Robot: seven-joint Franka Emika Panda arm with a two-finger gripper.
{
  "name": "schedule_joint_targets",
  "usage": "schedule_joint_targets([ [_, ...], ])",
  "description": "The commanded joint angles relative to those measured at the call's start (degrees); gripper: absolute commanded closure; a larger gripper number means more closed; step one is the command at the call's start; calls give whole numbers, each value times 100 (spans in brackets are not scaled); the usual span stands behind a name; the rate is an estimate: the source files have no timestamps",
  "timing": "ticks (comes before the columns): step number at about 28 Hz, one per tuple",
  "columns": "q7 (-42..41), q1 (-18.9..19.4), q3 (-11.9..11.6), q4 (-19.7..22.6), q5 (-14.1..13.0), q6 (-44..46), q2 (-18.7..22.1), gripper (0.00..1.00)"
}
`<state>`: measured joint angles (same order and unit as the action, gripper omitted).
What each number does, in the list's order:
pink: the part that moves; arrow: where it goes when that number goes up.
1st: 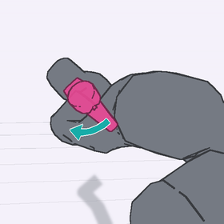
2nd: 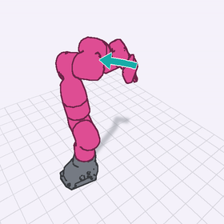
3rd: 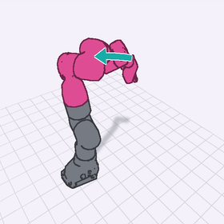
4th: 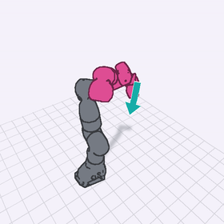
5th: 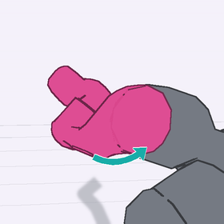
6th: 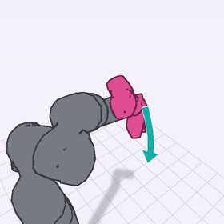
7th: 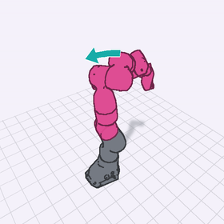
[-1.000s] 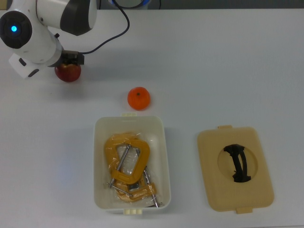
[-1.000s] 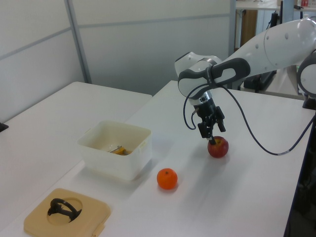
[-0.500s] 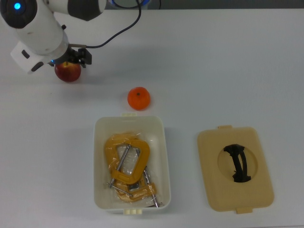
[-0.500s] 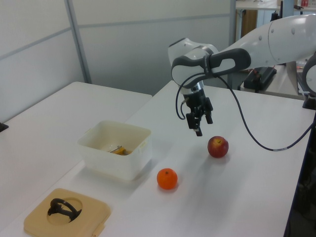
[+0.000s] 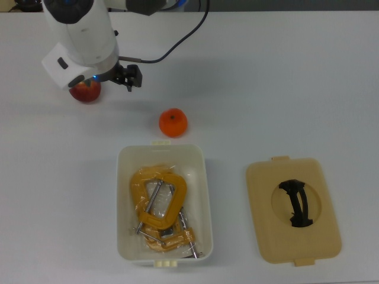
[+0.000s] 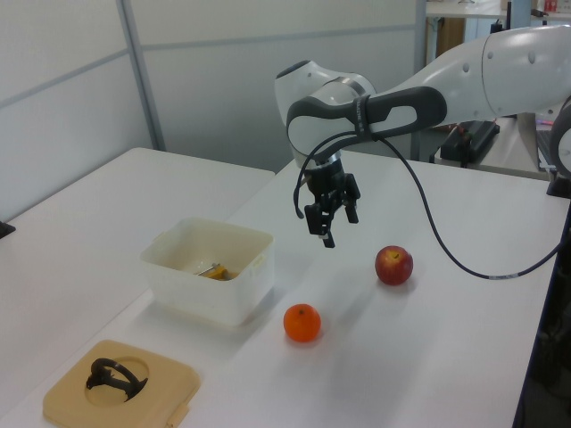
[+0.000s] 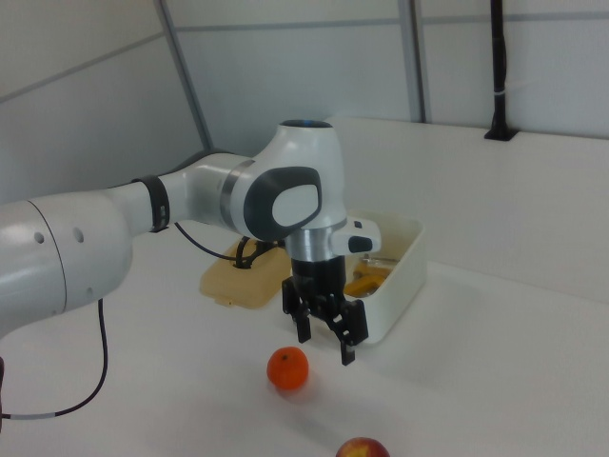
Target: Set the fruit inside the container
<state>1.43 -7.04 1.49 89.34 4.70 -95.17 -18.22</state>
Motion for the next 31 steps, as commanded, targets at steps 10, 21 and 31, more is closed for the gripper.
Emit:
schedule_joint_targets([
  [10,657,572,-52,-22,-92,-19,46,0],
  [21,657,633,-52,-268,-83,42,125,0],
  [31,657,642,-52,-601,-100,51,187,0],
])
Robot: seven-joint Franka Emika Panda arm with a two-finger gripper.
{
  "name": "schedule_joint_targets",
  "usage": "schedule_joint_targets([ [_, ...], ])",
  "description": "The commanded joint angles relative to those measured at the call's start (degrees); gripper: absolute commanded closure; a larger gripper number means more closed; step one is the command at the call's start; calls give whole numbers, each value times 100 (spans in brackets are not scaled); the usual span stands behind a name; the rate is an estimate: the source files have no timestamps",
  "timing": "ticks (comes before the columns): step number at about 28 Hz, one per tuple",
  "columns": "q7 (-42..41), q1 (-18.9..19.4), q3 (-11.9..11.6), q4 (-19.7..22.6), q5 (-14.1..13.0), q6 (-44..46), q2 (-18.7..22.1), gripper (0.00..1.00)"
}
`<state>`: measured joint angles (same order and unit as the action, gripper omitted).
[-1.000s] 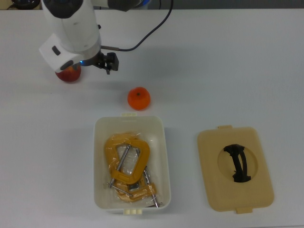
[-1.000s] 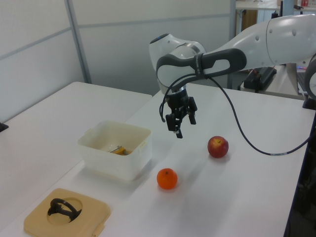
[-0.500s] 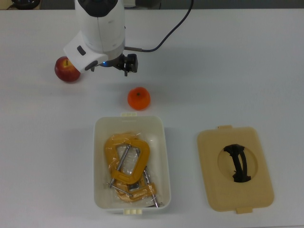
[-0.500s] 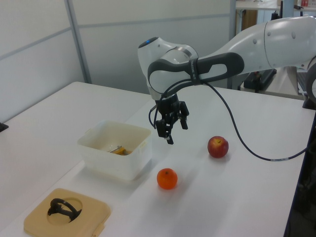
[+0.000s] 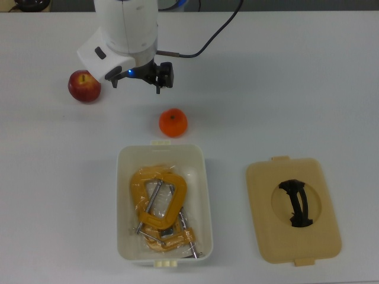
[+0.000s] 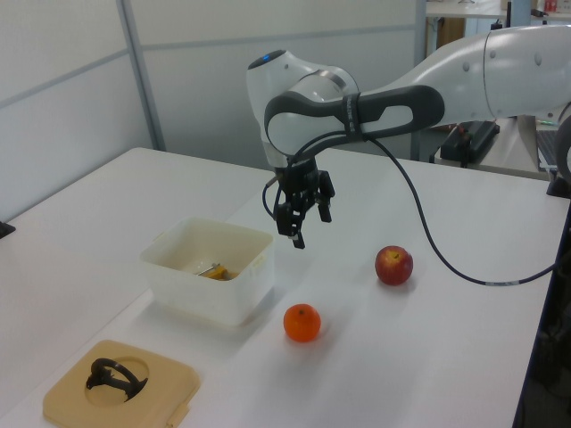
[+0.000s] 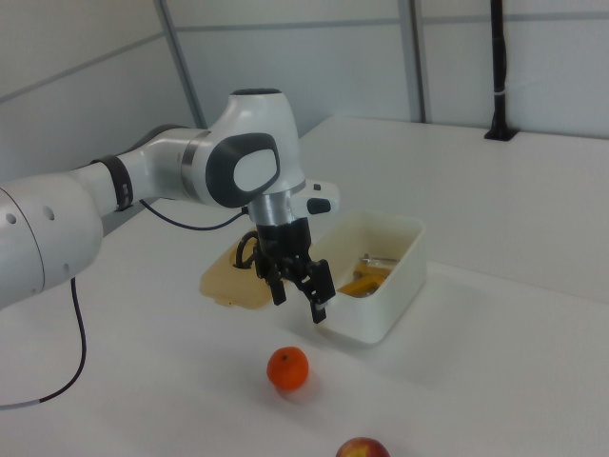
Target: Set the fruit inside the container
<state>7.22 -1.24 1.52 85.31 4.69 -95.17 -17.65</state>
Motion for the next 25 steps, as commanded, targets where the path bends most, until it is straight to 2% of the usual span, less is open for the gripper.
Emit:
schedule_joint_targets([
  [1,78,62,-55,-199,-117,51,183,0],
  [9,87,62,-47,-216,-214,51,350,0],
  [17,78,62,-55,-190,-372,243,781,0],
  [25,174,62,-64,-190,-372,297,834,0],
])
